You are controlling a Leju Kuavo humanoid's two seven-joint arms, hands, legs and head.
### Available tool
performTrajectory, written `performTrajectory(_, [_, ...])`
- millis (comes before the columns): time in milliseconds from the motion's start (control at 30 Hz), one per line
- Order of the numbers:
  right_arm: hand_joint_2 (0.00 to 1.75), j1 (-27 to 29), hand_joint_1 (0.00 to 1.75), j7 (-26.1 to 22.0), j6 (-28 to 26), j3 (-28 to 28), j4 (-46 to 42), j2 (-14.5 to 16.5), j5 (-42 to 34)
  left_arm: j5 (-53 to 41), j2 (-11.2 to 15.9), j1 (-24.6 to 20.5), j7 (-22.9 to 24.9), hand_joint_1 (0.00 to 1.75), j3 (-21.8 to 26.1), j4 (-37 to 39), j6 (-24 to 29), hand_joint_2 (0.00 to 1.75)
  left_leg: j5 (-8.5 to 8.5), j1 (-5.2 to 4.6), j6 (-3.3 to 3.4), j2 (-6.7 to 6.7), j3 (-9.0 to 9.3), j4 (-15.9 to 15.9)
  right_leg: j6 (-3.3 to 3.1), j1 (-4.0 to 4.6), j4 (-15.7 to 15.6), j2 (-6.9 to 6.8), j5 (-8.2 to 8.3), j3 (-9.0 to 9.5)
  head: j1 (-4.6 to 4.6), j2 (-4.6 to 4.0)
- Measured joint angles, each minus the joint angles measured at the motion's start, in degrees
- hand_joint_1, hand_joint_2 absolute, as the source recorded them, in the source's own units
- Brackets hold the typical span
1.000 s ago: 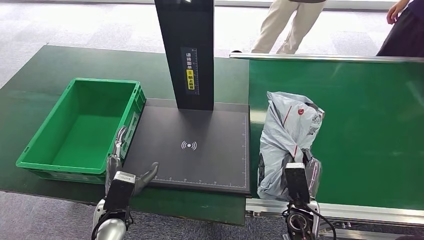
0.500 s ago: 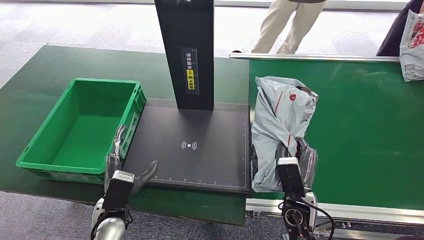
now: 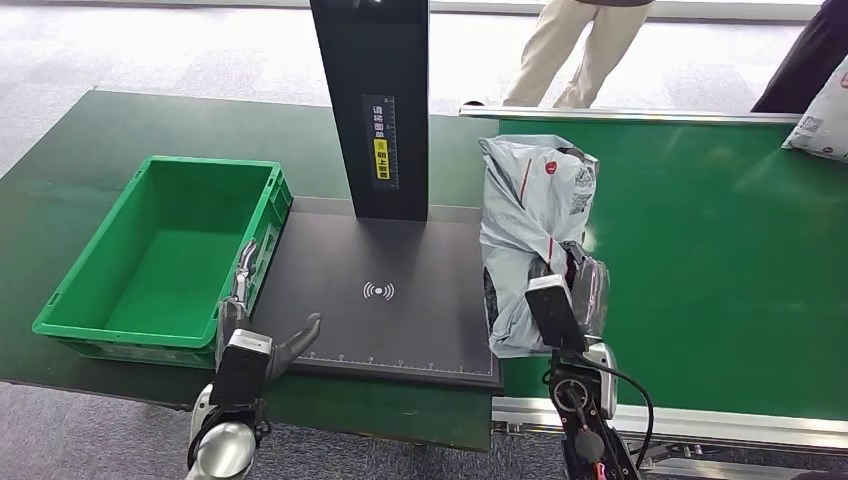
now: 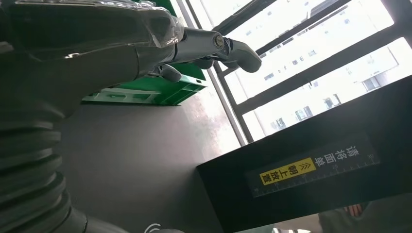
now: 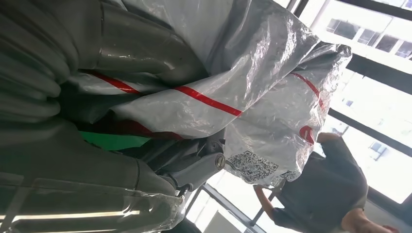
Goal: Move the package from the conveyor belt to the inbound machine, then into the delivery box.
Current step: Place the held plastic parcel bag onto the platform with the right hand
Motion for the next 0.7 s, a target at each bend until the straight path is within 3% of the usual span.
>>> performTrajectory(400, [1.75, -5.73, 1.75, -0.27, 1.35, 3.5, 5.38, 1.19, 1.22, 2.1, -0.17, -2.81, -0.84, 0.0, -0.69, 3.32, 0.61, 1.75, 0.0, 0.0, 0.0, 0.0, -0.01, 0.0, 0.0, 0.0, 0.0, 0.0, 0.0, -0.02, 0.0, 0.0])
performTrajectory(700, [1.75, -6.05, 1.75, 0.05, 2.89, 9.7, 3.55, 2.52, 1.9, 3.39, -0.25, -3.12, -1.74, 0.0, -1.5, 5.16, 2.25, 1.75, 0.0, 0.0, 0.0, 0.0, -0.01, 0.0, 0.0, 0.0, 0.01, 0.0, 0.0, -0.04, -0.01, 0.0])
